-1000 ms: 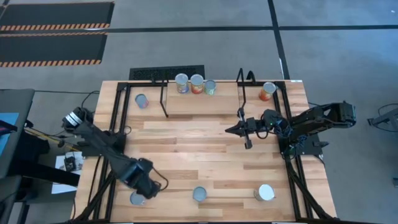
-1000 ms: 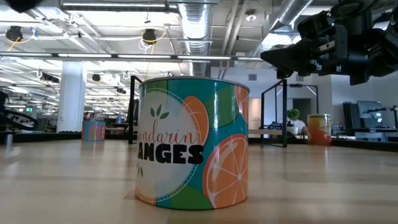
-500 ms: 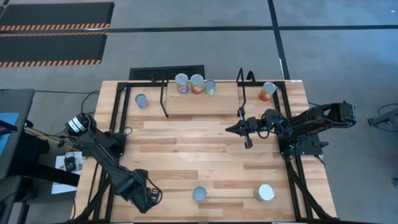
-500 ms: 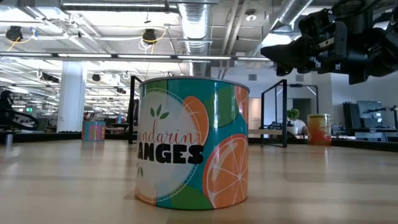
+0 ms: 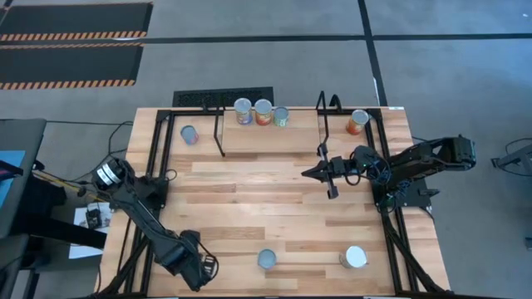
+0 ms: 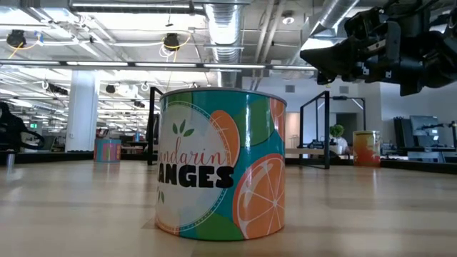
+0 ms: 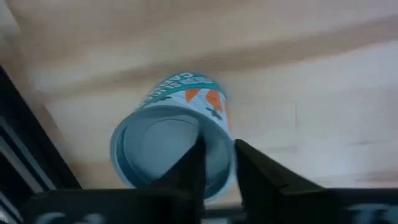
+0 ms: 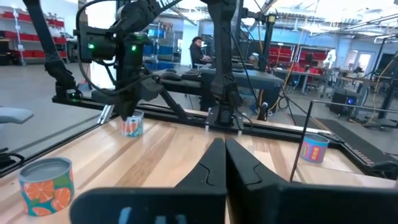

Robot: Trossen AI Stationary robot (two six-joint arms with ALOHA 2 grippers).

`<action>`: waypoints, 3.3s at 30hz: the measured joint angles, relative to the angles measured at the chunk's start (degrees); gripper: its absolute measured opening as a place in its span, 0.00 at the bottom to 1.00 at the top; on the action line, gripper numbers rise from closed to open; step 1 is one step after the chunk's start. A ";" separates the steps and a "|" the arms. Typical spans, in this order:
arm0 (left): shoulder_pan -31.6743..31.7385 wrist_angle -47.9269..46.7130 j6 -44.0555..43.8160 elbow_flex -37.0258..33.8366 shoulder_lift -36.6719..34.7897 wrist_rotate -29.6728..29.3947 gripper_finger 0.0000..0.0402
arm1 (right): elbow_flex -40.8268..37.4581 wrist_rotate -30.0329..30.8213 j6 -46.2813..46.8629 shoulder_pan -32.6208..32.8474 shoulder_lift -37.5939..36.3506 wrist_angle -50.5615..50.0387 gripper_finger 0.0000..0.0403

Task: Pick and place cans onto a shelf
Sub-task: Put the canned carrots on the shelf

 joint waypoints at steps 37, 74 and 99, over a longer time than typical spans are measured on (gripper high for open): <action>57.22 28.11 116.81 1.62 -7.04 -8.94 0.00 | 0.00 2.02 0.90 -0.11 0.01 -1.25 0.02; 55.84 3.96 130.29 31.87 21.48 -3.44 0.06 | 0.22 1.91 0.90 -0.51 -0.03 -4.13 0.02; 56.89 41.51 125.75 -2.80 -6.99 3.88 0.01 | 0.22 1.94 3.18 -0.93 -0.03 -8.35 0.02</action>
